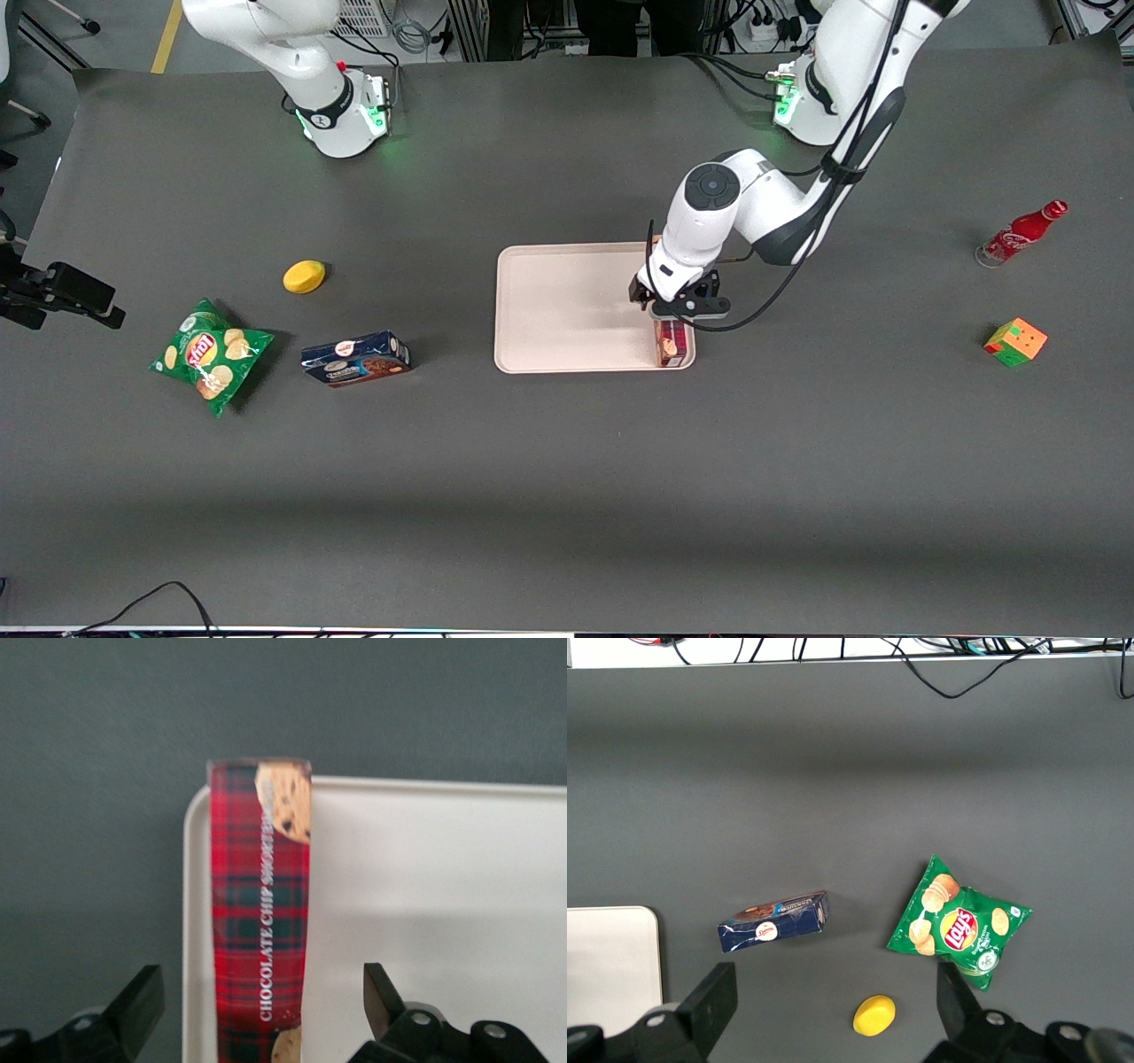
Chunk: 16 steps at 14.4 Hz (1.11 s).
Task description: Place red cookie box on tray
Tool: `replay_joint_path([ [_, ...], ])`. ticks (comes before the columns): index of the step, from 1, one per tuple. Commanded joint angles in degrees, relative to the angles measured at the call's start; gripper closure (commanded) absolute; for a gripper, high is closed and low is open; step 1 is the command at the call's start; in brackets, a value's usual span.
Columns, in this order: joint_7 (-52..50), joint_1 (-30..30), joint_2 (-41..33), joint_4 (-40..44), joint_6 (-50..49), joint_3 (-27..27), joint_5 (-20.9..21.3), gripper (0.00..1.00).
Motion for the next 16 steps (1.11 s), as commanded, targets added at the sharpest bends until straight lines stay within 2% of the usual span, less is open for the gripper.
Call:
replay_joint_path([
  [1,-0.3,0.3,-6.7,5.8,-15.5,-0.9,0.2,0.0],
  [2,1.7,0.2,-7.5,9.6,-22.8,-0.9,-0.5,0.0],
  [3,5.3,0.2,-7.9,14.1,-29.8,-0.9,-3.2,0.0],
  [5,15.7,0.7,-8.2,24.3,-43.8,0.3,-10.9,0.0],
  [6,18.8,1.4,-8.7,28.0,-49.3,1.4,-11.3,0.0],
  [9,24.6,2.2,-15.5,28.4,-52.4,6.2,-11.0,0.0],
  [11,29.4,2.2,-20.3,26.2,-51.5,13.3,-13.8,0.0],
  [12,32.0,2.2,-22.3,25.8,-51.6,15.8,-17.2,0.0],
  [16,40.3,2.2,-24.9,24.8,-51.2,23.4,-18.8,0.0],
])
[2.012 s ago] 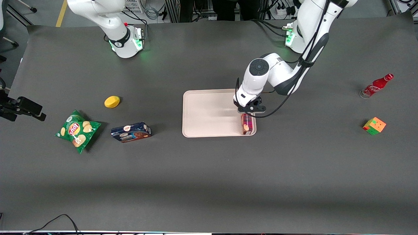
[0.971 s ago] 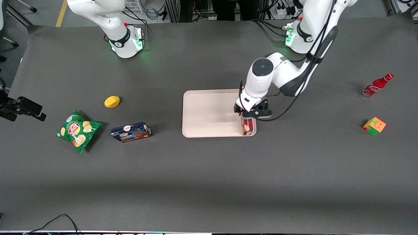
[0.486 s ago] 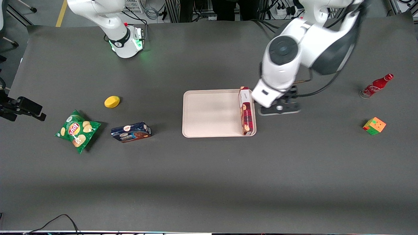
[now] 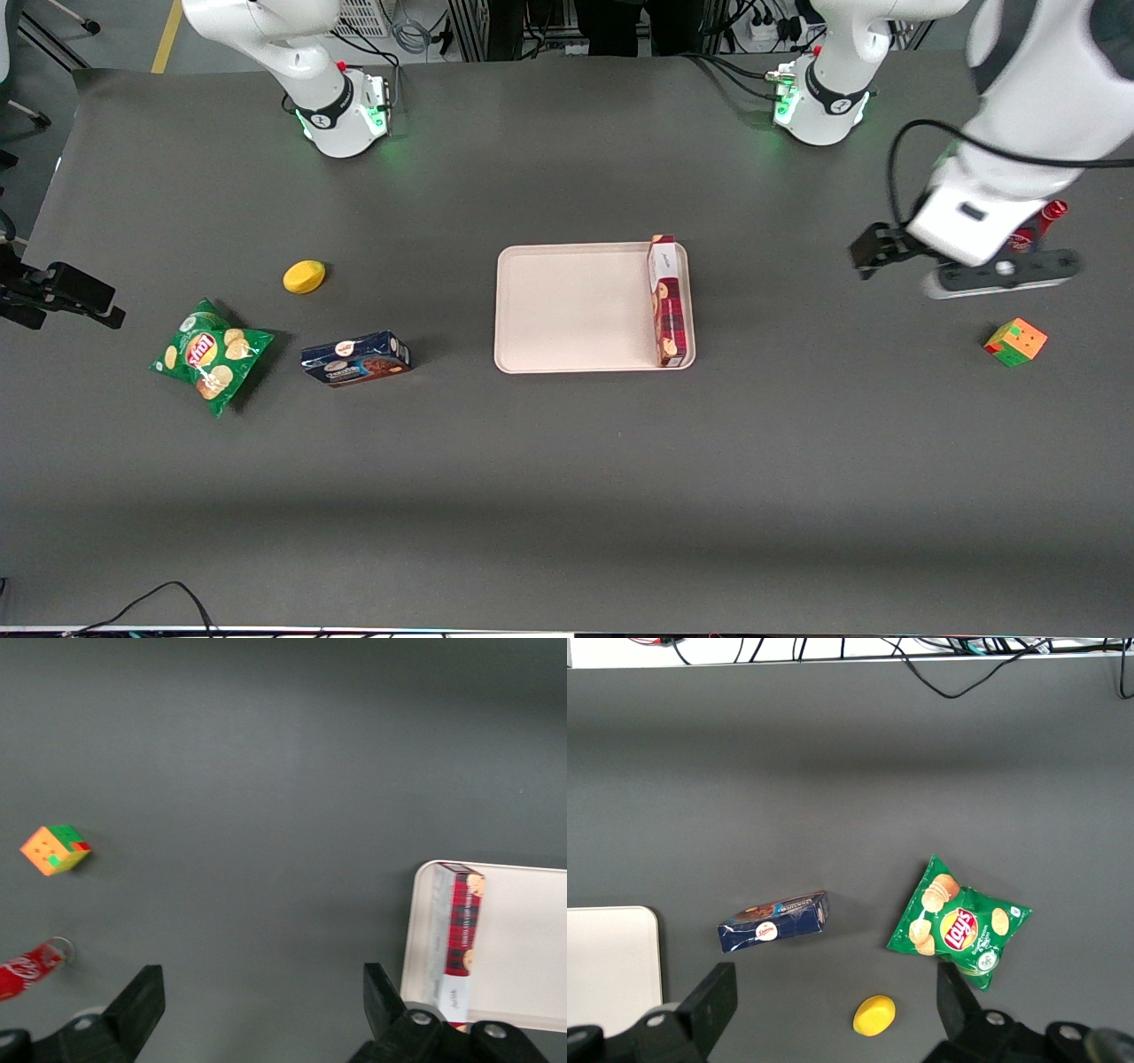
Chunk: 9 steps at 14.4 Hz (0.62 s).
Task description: Place red cookie box on tray
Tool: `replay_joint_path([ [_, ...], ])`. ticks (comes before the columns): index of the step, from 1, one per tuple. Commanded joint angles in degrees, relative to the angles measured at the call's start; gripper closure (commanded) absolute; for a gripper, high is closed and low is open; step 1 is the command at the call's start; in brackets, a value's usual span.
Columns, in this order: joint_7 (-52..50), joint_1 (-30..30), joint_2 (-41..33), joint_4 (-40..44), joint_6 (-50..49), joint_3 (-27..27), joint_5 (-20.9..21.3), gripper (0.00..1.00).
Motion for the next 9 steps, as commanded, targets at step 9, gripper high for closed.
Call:
replay_joint_path([
  [9,25.7,7.5,-2.6,-3.5,2.4,9.7,-1.4,0.0],
])
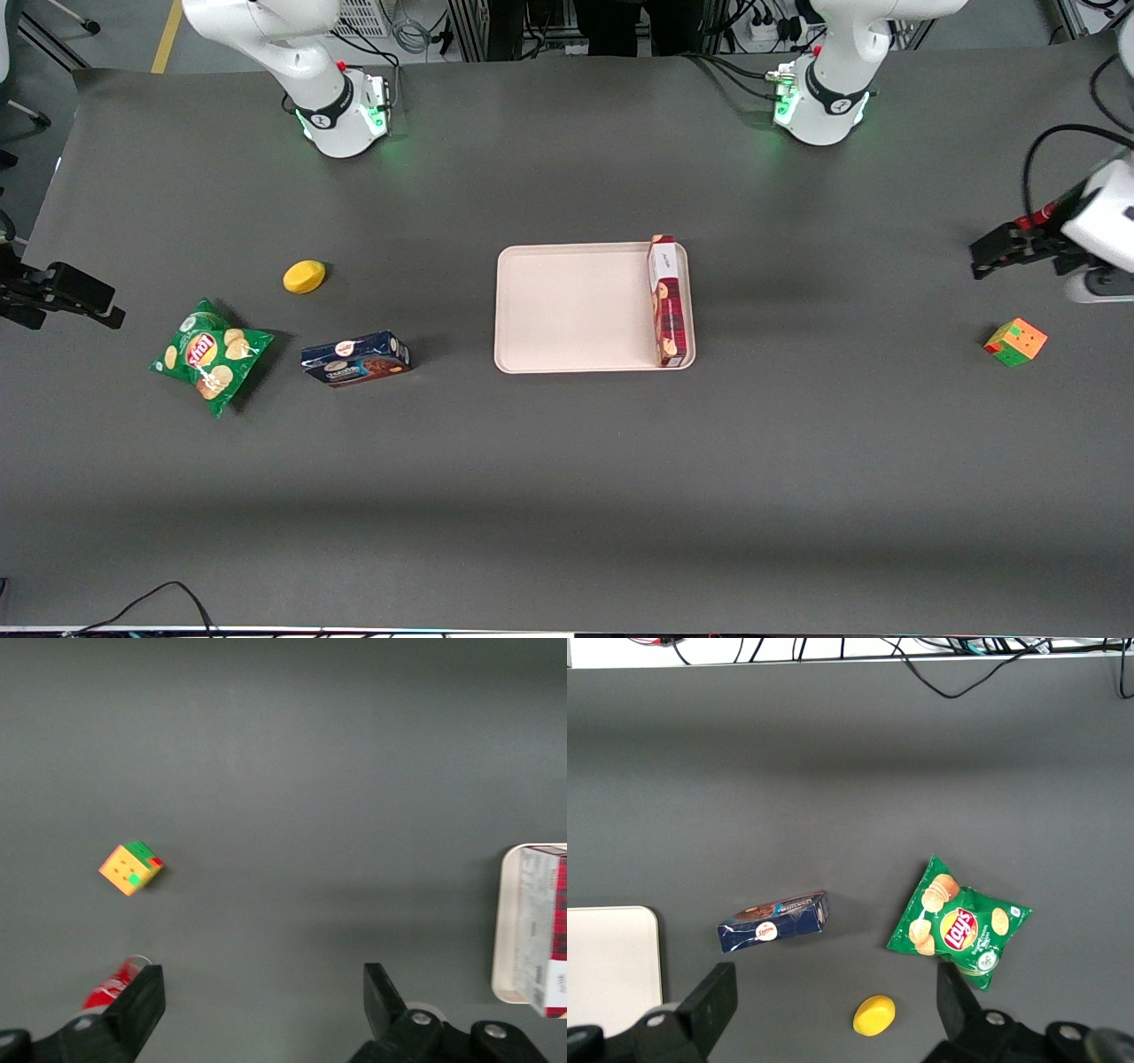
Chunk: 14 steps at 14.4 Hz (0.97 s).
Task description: Place red cookie box on tray
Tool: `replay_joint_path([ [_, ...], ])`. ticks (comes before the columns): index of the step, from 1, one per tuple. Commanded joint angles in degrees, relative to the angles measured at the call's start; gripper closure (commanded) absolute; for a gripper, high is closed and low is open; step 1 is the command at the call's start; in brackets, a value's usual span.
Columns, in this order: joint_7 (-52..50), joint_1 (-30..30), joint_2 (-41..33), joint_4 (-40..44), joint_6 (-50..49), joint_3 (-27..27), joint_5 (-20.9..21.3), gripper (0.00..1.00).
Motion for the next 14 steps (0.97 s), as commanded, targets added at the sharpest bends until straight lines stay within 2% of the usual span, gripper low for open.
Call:
replay_joint_path([
  [1,4.6,5.8,-0.8,-1.2,1.9,-4.5,-0.6,0.0],
  [7,4.8,6.2,0.1,-0.6,2.2,-5.3,-1.2,0.0],
  [9,4.8,6.0,0.6,0.1,2.3,-5.1,-4.6,0.0],
  [14,5.3,6.0,1.6,1.7,1.7,-5.0,-4.2,0.0],
])
